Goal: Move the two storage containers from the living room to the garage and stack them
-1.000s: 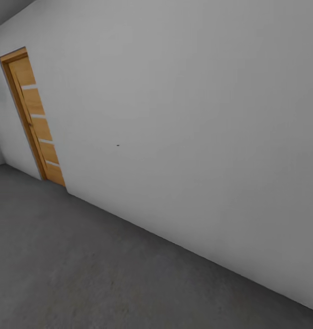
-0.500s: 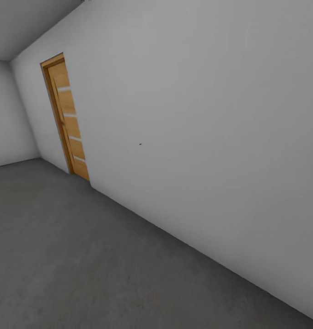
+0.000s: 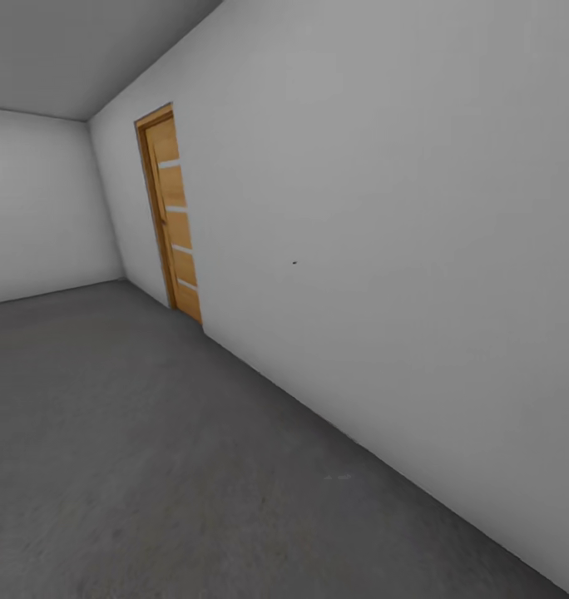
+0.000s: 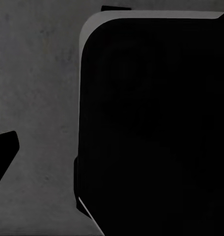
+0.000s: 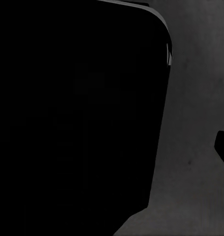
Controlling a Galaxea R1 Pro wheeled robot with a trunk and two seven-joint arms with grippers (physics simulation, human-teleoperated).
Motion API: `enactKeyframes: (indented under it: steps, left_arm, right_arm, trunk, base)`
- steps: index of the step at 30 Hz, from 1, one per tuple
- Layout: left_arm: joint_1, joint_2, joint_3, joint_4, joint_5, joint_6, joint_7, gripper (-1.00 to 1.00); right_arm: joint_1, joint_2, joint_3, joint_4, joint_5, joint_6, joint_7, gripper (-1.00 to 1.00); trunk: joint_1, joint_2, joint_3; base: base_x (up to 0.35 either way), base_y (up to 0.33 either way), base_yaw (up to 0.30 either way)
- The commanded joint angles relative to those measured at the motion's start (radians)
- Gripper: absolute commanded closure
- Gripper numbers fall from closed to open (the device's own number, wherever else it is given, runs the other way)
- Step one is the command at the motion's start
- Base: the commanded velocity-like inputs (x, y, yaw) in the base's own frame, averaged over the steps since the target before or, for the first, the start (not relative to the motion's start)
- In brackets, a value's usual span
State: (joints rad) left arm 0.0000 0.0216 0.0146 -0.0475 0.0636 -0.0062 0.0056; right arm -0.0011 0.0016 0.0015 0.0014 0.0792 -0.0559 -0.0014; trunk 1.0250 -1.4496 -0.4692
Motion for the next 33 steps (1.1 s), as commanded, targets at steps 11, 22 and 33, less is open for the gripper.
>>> enactKeyframes:
  steps: [11, 22, 33]
  left_arm:
    - [0.0, 0.0, 0.001, -0.002, 0.006, -0.001, 0.001, -1.0]
    - [0.0, 0.0, 0.001, -0.001, 0.007, -0.001, 0.001, -1.0]
    - [0.0, 0.0, 0.001, -0.001, 0.006, -0.001, 0.001, -1.0]
  right_arm:
    - [0.0, 0.0, -0.002, 0.0, 0.008, -0.002, 0.0, -1.0]
    - [0.0, 0.0, -0.003, 0.0, 0.008, -0.002, 0.0, -1.0]
    - [0.0, 0.0, -0.002, 0.0, 0.007, -0.002, 0.0, -1.0]
  trunk:
    - [0.0, 0.0, -0.001]
    - [0.0, 0.0, -0.001]
    - [0.0, 0.0, -0.001]
  base:
    - [0.0, 0.0, 0.3]
    - [0.0, 0.0, 0.3]
    - [0.0, 0.0, 0.3]
